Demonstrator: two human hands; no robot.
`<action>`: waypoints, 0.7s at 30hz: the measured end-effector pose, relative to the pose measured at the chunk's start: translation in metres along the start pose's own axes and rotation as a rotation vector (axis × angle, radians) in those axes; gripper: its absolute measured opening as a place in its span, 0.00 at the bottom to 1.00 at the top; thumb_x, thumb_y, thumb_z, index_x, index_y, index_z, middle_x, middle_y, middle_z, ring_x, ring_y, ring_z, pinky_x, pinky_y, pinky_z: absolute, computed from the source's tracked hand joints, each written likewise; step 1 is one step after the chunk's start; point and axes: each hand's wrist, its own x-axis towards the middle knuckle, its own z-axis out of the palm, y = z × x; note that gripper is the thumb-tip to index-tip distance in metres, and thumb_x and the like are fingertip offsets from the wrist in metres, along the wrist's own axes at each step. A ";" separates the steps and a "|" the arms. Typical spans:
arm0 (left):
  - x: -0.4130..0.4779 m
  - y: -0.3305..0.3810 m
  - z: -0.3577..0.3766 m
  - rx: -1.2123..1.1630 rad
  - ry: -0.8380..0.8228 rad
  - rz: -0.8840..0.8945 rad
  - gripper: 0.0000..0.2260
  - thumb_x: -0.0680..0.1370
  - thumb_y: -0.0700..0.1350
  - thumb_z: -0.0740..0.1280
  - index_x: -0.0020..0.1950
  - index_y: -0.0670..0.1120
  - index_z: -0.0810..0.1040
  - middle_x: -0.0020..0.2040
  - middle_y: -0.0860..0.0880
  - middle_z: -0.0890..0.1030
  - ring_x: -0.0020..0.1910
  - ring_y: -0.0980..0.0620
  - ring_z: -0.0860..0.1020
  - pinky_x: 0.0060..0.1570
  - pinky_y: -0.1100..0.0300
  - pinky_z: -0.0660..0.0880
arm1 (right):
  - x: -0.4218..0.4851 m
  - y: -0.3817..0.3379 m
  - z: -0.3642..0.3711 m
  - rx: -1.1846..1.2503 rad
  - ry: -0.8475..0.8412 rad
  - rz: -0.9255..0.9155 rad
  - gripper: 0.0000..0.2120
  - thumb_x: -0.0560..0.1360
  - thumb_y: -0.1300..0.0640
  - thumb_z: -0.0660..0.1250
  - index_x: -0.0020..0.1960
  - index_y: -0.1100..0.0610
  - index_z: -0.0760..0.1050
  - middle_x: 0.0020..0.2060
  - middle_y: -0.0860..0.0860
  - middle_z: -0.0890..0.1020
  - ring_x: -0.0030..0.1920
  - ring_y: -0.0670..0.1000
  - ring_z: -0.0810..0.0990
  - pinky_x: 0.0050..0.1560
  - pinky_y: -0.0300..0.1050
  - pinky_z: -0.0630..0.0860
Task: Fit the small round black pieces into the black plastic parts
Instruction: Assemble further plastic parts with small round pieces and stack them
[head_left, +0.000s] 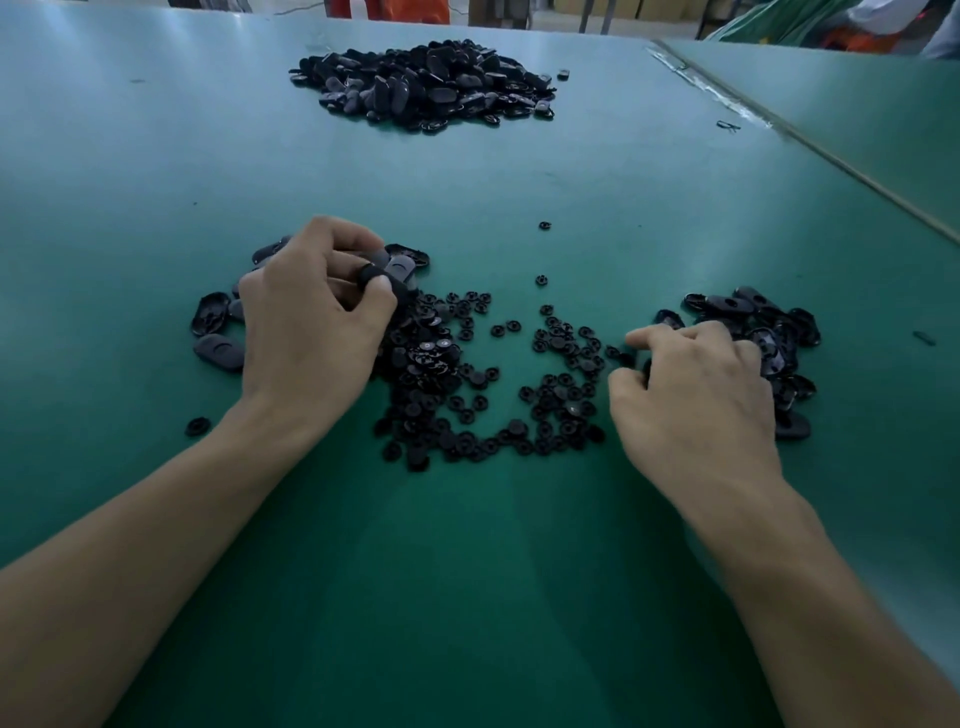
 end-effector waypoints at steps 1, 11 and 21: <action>0.001 -0.001 0.000 0.015 -0.004 -0.011 0.08 0.76 0.43 0.70 0.49 0.56 0.78 0.38 0.63 0.78 0.36 0.68 0.79 0.41 0.78 0.72 | 0.000 0.001 -0.001 -0.012 -0.015 -0.001 0.18 0.79 0.52 0.59 0.68 0.51 0.73 0.64 0.56 0.72 0.62 0.58 0.67 0.62 0.53 0.67; 0.004 -0.001 0.001 0.092 -0.016 -0.057 0.10 0.78 0.37 0.69 0.50 0.53 0.78 0.53 0.51 0.74 0.34 0.61 0.75 0.41 0.82 0.66 | 0.004 0.008 0.001 0.144 0.045 -0.038 0.11 0.80 0.57 0.64 0.61 0.54 0.80 0.56 0.56 0.77 0.58 0.57 0.74 0.60 0.50 0.72; 0.003 0.001 -0.002 0.124 -0.026 -0.092 0.18 0.76 0.32 0.68 0.55 0.55 0.78 0.55 0.51 0.67 0.50 0.52 0.72 0.44 0.83 0.65 | 0.003 0.008 -0.002 0.263 0.125 -0.017 0.17 0.77 0.67 0.62 0.61 0.53 0.80 0.53 0.54 0.81 0.50 0.51 0.76 0.54 0.45 0.74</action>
